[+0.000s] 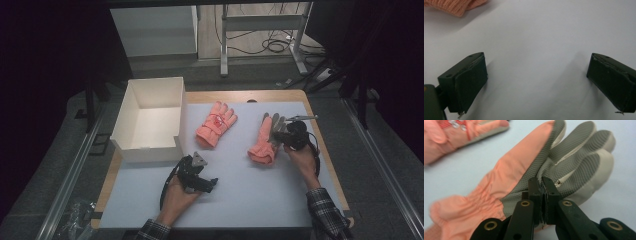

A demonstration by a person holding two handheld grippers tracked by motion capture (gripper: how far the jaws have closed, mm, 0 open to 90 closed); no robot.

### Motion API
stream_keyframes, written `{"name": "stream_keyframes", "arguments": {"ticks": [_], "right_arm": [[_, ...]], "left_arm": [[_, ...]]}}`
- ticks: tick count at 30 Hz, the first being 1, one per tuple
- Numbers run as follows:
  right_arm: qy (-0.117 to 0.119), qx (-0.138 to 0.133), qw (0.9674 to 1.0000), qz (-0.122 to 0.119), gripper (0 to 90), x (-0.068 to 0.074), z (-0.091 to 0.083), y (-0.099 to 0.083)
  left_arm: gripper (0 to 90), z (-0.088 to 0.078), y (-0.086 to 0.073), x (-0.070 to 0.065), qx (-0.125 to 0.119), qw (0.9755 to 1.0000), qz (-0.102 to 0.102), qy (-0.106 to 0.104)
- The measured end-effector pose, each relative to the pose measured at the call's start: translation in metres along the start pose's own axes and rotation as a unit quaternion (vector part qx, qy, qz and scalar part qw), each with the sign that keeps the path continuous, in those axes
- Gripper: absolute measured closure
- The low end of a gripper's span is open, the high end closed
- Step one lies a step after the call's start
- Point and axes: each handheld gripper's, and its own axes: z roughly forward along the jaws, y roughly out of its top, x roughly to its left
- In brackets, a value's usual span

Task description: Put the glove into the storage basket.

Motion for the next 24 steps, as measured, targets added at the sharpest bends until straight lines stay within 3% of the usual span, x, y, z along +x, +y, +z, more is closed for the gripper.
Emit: {"name": "stream_keyframes", "arguments": {"ticks": [9,11,16,20,22,24], "right_arm": [[0.034,-0.017,0.9993,0.002,86.6,0.011,-0.021,0.000],[0.051,-0.024,0.9984,0.003,86.5,0.016,-0.029,0.001],[0.070,-0.023,0.9973,-0.010,86.5,0.029,-0.041,0.000],[0.092,-0.023,0.9952,-0.020,86.4,0.042,-0.050,-0.004],[0.120,-0.016,0.9925,-0.020,86.4,0.054,-0.055,-0.010],[0.131,-0.011,0.9910,-0.022,86.4,0.060,-0.057,-0.014]], "left_arm": [[3.2,0.000,0.000,0.000,0.002,1.0000,0.002,0.000],[3.2,0.000,0.000,0.000,0.002,1.0000,0.002,0.000],[3.2,0.000,0.000,0.000,0.002,1.0000,0.002,0.000],[3.2,0.000,0.000,0.000,0.000,1.0000,0.001,0.000],[3.2,0.000,0.000,0.000,-0.001,1.0000,0.000,0.000],[3.2,0.000,0.000,0.000,0.000,1.0000,0.002,0.001]]}}
